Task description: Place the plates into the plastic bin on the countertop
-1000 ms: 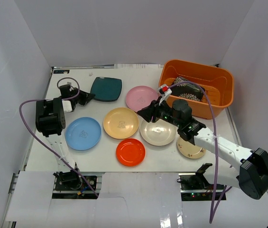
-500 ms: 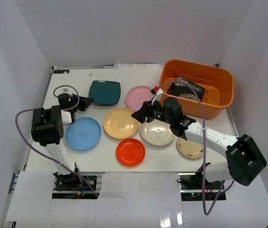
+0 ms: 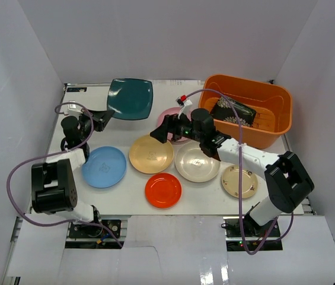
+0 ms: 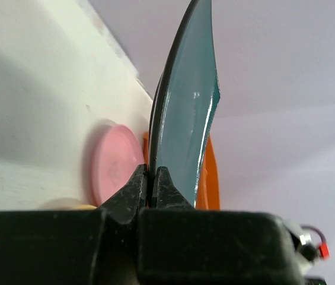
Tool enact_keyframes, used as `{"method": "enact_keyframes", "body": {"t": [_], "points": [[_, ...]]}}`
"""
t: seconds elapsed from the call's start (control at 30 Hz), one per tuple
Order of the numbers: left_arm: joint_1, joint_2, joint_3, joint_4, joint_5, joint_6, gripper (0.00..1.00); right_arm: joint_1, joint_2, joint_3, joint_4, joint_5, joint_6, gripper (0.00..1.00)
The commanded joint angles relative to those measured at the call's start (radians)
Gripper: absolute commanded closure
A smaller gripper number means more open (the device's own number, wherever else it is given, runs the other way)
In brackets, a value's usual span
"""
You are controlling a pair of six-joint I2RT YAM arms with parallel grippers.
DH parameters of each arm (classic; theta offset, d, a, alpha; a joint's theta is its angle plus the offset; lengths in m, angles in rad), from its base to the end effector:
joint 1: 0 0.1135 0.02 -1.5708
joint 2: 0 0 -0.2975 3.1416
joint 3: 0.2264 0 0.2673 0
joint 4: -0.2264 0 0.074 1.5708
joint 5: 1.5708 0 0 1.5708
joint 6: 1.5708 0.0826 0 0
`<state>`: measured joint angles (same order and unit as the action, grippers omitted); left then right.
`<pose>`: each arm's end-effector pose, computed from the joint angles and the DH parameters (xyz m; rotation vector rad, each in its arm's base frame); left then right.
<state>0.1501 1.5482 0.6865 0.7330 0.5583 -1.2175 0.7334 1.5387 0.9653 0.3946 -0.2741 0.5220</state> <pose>0.3737 0.0123 0.2338 -0.7823 1.6748 -1.2438 0.2918 0.2930 0.2926 -0.4132 1.8443 1.1308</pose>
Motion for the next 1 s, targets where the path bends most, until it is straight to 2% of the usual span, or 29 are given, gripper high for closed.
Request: {"method": "enact_keyframes", "body": {"t": [0.0, 0.17, 0.37, 0.47, 0.57, 0.6, 0.67, 0.7, 0.77, 0.8, 0.83, 0.87, 0.97], "points": [[-0.015, -0.134, -0.048, 0.070, 0.112, -0.059, 1.00, -0.003, 0.026, 0.110, -0.016, 0.064, -0.014, 0.04], [-0.040, -0.253, -0.125, 0.068, 0.192, -0.086, 1.00, -0.026, 0.081, 0.226, -0.072, 0.062, -0.033, 0.05], [-0.057, -0.387, -0.188, 0.111, 0.273, -0.125, 1.00, -0.038, 0.074, 0.205, -0.074, 0.131, -0.010, 0.00], [-0.063, -0.428, -0.194, 0.098, 0.293, -0.114, 1.00, -0.038, 0.046, 0.176, -0.062, 0.138, 0.002, 0.12], [-0.069, -0.439, -0.209, 0.120, 0.304, -0.131, 1.00, -0.038, 0.012, 0.124, -0.007, 0.135, 0.033, 0.28], [-0.070, -0.441, -0.212, 0.124, 0.307, -0.135, 1.00, -0.038, 0.005, 0.106, 0.003, 0.133, 0.041, 0.42], [-0.076, -0.450, -0.231, 0.141, 0.305, -0.139, 1.00, -0.040, -0.018, 0.092, 0.013, 0.138, 0.053, 0.57], [-0.080, -0.456, -0.234, 0.135, 0.302, -0.131, 1.00, -0.042, -0.026, 0.084, 0.013, 0.135, 0.067, 0.69], [-0.078, -0.467, -0.234, 0.080, 0.301, -0.088, 1.00, -0.054, -0.051, 0.073, 0.026, 0.130, 0.088, 0.81], [-0.078, -0.480, -0.229, 0.059, 0.302, -0.073, 0.95, -0.055, -0.063, 0.067, 0.032, 0.131, 0.101, 0.88], [-0.078, -0.487, -0.228, 0.043, 0.304, -0.057, 0.87, -0.060, -0.072, 0.061, 0.033, 0.131, 0.105, 0.90], [-0.081, -0.494, -0.226, 0.030, 0.310, -0.047, 0.66, -0.068, -0.090, 0.062, 0.032, 0.128, 0.105, 0.92], [-0.092, -0.505, -0.210, -0.010, 0.351, -0.010, 0.37, -0.106, -0.127, 0.070, 0.029, 0.107, 0.110, 0.92]]}}
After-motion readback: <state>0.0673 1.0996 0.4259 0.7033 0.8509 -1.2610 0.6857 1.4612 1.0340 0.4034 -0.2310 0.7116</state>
